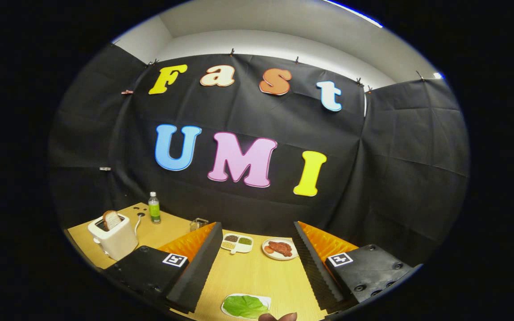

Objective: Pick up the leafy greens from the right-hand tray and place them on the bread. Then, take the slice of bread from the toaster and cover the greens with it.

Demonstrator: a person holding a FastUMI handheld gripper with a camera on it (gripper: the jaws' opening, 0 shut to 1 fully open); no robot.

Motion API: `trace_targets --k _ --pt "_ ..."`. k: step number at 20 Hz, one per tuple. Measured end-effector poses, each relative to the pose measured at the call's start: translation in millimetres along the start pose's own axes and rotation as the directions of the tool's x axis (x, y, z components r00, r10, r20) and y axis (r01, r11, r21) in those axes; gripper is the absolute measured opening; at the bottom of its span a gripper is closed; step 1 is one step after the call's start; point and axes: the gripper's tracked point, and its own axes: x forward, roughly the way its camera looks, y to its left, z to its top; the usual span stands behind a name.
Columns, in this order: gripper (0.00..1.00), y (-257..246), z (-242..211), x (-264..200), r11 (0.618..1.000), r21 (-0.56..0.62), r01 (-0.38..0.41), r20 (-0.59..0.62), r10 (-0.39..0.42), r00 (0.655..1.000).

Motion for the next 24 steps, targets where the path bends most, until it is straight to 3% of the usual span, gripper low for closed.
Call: trace_targets --k 4,7,9,16,22,24 --pt "0.98 2.6 -42.2 0.3 0.995 -0.023 -0.093 -0.139 0.089 0.986" --pt "0.98 11.8 -88.9 -1.9 0.981 0.014 -0.192 -0.269 0.189 0.944" --pt "0.98 9.4 -131.3 -3.5 0.968 -0.002 -0.253 -0.369 0.234 0.9" --pt "0.94 1.6 -248.9 1.5 0.934 0.016 -0.357 -0.558 0.305 0.771" --pt "0.76 13.8 -333.9 11.6 0.884 0.088 -0.459 -0.682 0.389 0.619" --pt "0.75 16.9 -357.6 13.3 0.868 0.099 -0.486 -0.716 0.401 0.571"
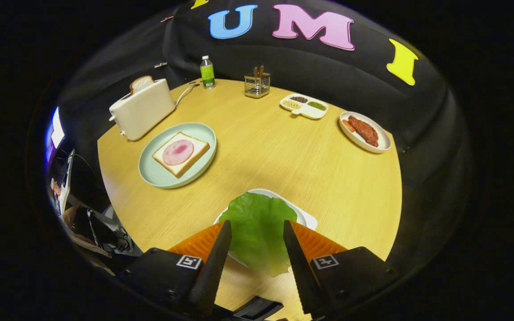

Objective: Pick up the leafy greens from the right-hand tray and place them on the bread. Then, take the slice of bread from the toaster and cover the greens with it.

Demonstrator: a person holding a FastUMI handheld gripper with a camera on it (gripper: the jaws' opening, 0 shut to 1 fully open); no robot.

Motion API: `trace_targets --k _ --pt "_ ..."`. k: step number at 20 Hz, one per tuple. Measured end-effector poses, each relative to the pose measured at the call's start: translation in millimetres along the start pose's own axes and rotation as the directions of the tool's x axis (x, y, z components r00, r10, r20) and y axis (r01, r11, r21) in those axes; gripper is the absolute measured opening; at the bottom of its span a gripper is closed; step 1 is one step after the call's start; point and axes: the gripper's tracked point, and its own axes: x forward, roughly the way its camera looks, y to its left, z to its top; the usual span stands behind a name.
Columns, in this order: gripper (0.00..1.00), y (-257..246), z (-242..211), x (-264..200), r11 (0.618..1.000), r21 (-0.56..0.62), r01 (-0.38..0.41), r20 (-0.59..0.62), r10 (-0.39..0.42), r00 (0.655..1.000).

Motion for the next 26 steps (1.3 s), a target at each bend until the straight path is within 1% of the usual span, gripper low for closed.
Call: trace_targets --k 2,6,7,8,9,11,12,13,15,16,18,21,26 --pt "0.73 -5.6 -10.2 16.1 1.0 -0.008 -0.012 -0.04 0.012 0.999" --pt "0.72 -9.8 -31.3 34.2 0.999 -0.019 -0.045 -0.108 0.043 0.993" --pt "0.66 -7.8 -38.4 39.6 0.998 -0.023 -0.053 -0.128 0.05 0.991" --pt "0.61 -8.5 -45.5 41.6 0.998 -0.034 -0.056 -0.151 0.05 0.987" --pt "0.58 -10.0 -40.3 40.2 0.997 -0.045 -0.055 -0.121 0.049 0.991" --pt "0.58 -8.8 -44.6 40.9 0.996 -0.061 -0.066 -0.126 0.058 0.99" --pt "0.55 -9.0 -43.2 40.7 0.995 -0.069 -0.069 -0.119 0.061 0.991" --pt "0.43 -12.2 -42.7 42.1 0.996 -0.076 -0.054 -0.109 0.046 0.993" --pt "0.14 -11.6 -42.6 42.1 0.997 -0.056 -0.046 -0.105 0.04 0.994" --pt "0.09 -12.5 -41.9 42.4 0.998 -0.048 -0.047 -0.108 0.041 0.993" --pt "0.09 -12.9 -41.2 40.9 0.999 -0.028 -0.033 -0.11 0.03 0.994" --pt "0.08 -13.6 -25.5 26.9 1.0 0.002 -0.007 -0.054 0.007 0.999" --pt "0.08 -3.2 11.5 -14.4 1.0 0.024 0.001 0.042 -0.002 0.999"
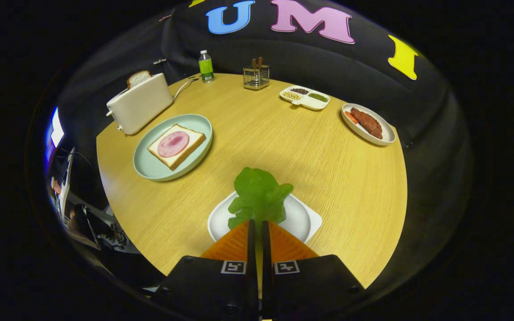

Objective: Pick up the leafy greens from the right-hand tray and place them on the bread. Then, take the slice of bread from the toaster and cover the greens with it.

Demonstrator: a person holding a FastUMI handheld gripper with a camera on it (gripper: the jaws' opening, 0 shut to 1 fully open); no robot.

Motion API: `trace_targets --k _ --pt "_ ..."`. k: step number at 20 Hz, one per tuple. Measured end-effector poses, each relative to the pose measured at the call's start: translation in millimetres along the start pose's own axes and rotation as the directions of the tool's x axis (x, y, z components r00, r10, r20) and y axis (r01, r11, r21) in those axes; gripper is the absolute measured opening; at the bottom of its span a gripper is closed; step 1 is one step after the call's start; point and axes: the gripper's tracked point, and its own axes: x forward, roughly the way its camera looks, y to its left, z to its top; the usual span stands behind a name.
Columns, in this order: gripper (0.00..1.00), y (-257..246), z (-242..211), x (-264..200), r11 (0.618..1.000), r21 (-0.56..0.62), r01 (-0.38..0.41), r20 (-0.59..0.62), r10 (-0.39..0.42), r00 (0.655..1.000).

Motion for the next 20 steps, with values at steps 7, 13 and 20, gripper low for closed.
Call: trace_targets --k 7,13,20 --pt "0.08 60.2 69.1 -45.4 0.998 -0.004 -0.057 0.134 0.057 0.989" --pt "0.08 131.5 127.9 -38.5 0.989 -0.047 -0.137 0.194 0.143 0.97" --pt "0.08 197.9 150.2 19.2 0.979 -0.092 -0.184 0.131 0.195 0.972"
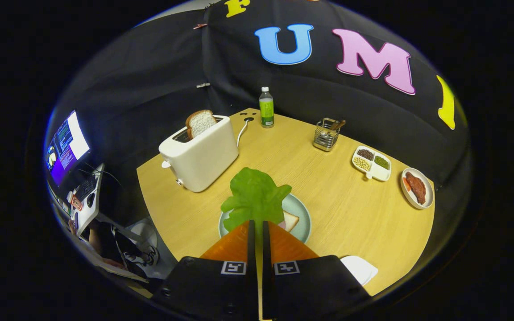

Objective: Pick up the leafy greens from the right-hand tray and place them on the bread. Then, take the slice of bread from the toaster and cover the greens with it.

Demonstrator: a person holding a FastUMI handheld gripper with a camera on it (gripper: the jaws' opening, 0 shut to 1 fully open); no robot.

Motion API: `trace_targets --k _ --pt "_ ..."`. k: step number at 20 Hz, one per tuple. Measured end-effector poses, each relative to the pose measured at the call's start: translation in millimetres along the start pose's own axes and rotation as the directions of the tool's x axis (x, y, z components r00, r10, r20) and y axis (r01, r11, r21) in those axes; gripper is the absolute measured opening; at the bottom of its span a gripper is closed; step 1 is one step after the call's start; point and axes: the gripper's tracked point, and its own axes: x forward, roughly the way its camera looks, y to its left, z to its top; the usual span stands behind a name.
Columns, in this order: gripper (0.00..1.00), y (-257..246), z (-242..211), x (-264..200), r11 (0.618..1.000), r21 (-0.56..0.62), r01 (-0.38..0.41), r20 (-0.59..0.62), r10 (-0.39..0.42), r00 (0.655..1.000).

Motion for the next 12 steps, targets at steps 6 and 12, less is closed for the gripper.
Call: trace_targets --k 6,12 --pt "0.08 -12.4 -18.3 53.8 0.999 0.02 0.048 -0.074 -0.046 0.996" --pt "0.49 -23.5 -33.2 75.3 0.995 0.026 0.092 -0.119 -0.088 0.989"
